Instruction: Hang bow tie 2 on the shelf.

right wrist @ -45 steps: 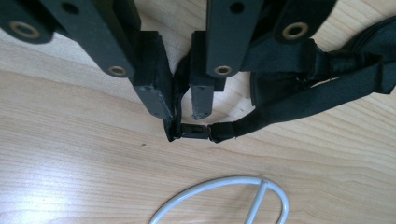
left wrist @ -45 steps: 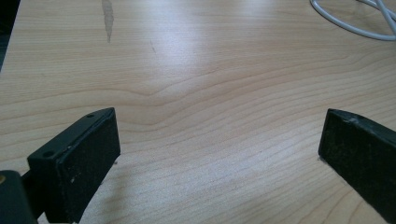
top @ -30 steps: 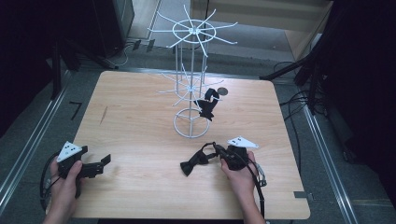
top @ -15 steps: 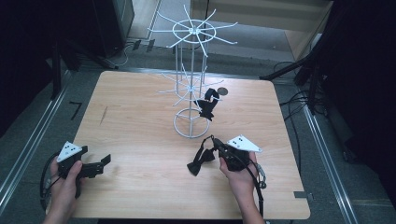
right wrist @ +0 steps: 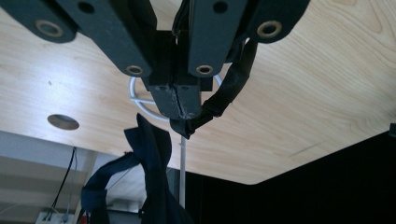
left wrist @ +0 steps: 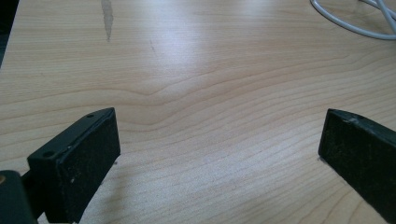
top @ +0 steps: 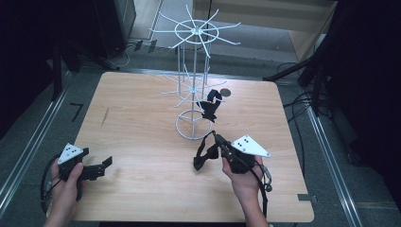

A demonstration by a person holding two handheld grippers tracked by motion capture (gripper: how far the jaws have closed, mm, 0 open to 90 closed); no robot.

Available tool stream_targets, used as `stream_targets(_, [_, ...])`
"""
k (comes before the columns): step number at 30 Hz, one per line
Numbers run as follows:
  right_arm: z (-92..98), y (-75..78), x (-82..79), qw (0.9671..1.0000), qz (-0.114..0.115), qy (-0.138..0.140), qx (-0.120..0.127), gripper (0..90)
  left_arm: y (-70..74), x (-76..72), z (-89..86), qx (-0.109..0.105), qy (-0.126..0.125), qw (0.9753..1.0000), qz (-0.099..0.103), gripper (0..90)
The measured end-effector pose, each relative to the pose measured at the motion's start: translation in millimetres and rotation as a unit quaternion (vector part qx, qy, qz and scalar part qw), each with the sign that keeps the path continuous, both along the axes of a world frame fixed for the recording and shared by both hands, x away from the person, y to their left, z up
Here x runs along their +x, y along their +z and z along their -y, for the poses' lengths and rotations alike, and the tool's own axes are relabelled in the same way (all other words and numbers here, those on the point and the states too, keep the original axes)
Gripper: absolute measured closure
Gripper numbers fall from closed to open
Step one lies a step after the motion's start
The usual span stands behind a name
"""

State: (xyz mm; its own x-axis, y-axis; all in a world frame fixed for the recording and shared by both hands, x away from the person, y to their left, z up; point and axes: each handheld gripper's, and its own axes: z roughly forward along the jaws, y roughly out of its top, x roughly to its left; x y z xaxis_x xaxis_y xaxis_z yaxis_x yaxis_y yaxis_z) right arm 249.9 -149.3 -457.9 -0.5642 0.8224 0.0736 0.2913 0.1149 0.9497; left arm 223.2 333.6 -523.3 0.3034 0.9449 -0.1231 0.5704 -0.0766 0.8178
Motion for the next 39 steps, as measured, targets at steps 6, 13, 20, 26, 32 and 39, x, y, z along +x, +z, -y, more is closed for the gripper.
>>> stream_targets(6, [-0.1,8.1,-1.2,0.9999,0.012,0.001,0.005,90.0,-0.1,0.2,0.1,-0.003,0.001,1.0000,0.000,0.0])
stream_targets(13, [-1.8,19.3,-1.8,0.9996,0.025,0.003,0.010,90.0,0.0,0.1,-0.2,-0.001,0.000,1.0000,0.000,0.0])
stream_targets(20, [-4.0,32.2,-2.4,0.9990,0.042,0.005,0.014,90.0,-0.1,0.2,-0.1,-0.002,0.000,1.0000,0.001,0.0])
stream_targets(26, [-5.6,41.1,-3.2,0.9985,0.051,0.007,0.017,90.0,0.0,0.1,-0.1,-0.001,0.000,1.0000,0.001,0.0])
stream_targets(32, [-10.0,50.5,-2.5,0.9979,0.061,0.012,0.017,90.0,0.3,-0.2,-0.4,0.001,-0.003,1.0000,0.000,0.0])
stream_targets(39, [-14.0,55.9,-0.1,0.9976,0.064,0.015,0.021,90.0,0.4,-0.3,-0.4,0.001,-0.003,1.0000,0.000,0.0])
